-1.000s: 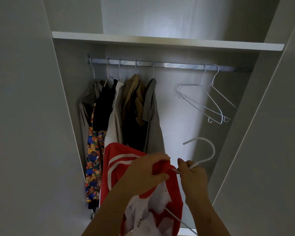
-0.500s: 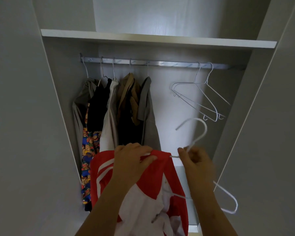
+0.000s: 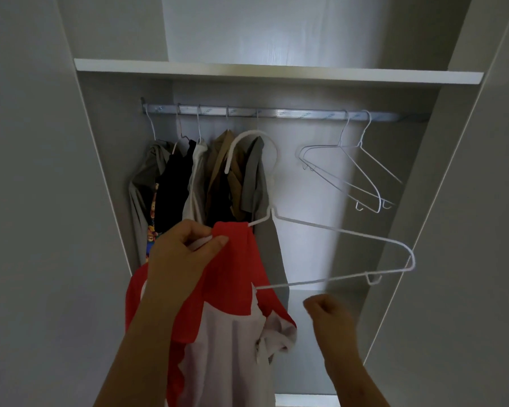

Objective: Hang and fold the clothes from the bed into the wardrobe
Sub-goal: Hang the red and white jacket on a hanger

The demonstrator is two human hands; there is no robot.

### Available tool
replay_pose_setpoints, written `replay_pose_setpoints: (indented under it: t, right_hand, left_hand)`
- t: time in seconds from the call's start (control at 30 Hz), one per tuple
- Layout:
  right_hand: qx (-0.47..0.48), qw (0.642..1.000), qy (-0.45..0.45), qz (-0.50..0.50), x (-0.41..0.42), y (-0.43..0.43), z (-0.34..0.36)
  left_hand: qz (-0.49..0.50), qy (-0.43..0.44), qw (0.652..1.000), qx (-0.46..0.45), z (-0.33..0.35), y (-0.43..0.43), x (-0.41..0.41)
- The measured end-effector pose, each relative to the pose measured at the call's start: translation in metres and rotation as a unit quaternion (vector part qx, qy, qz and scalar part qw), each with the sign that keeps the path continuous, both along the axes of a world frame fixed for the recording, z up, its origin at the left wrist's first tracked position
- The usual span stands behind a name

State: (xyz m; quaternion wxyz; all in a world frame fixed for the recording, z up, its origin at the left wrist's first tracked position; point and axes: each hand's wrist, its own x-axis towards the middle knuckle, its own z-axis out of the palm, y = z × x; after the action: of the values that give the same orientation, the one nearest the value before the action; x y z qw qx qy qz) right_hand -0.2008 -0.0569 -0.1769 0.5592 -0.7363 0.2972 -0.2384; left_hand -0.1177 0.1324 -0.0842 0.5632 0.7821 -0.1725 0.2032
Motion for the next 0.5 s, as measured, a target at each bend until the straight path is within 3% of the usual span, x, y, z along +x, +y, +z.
replay_pose_setpoints:
  t: [0.23,0.4,0.5]
  right_hand:
    - [0.045,0.977,0.091,0.186,0.021,0.023,-0.009]
    - [-0.065,0.960,0.202,0.185,0.022,0.029,-0.032]
    - [0.008,0.979,0.146,0.140,0.023,0.020,-0.040]
  left_hand:
    - [-0.062,-0.004,0.998,-0.015,0.012,0.007,-0.012]
    - [-0.083,0.011,0.995,-0.056,0.012,0.017,-0.011]
    - [-0.072,0.024,0.994,-0.072,0.005,0.027,-0.003]
